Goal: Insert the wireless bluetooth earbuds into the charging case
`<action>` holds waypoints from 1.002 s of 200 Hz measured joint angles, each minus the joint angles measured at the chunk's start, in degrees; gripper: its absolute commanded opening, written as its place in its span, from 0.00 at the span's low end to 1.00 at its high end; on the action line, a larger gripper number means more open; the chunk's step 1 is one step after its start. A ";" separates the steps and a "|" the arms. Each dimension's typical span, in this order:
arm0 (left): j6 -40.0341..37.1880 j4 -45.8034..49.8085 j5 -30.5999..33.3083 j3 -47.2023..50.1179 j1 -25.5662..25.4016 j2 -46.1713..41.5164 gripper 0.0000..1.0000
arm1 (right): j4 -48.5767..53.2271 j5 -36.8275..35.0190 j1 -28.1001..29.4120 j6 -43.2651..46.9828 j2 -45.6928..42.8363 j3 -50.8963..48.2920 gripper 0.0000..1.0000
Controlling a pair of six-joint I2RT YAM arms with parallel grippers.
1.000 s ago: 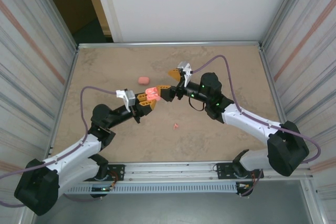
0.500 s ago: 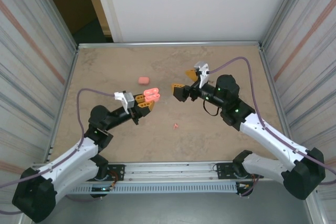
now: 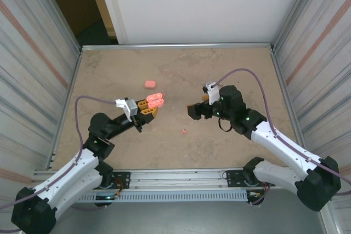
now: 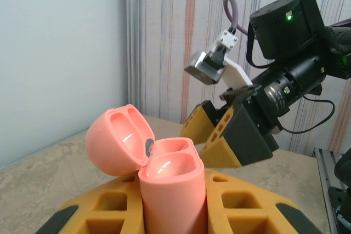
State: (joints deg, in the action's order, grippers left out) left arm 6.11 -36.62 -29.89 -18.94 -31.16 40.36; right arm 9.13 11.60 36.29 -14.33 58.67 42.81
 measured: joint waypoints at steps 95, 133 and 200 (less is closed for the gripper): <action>-0.13 0.42 -0.07 -0.11 0.00 0.04 0.00 | 1.29 5.55 -1.18 -0.28 13.40 -3.17 0.80; -0.13 0.42 -0.07 -0.11 0.00 0.09 0.00 | 1.90 8.09 -1.18 -0.22 19.41 -1.77 0.73; -0.15 0.46 -0.04 -0.13 0.00 0.13 0.00 | 2.16 11.45 -1.18 -0.31 26.58 2.25 0.61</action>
State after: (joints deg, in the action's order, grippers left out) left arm 5.96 -36.16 -29.93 -19.07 -31.16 40.49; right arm 11.29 23.05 35.11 -14.63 85.25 45.06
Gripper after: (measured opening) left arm 0.227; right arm 0.623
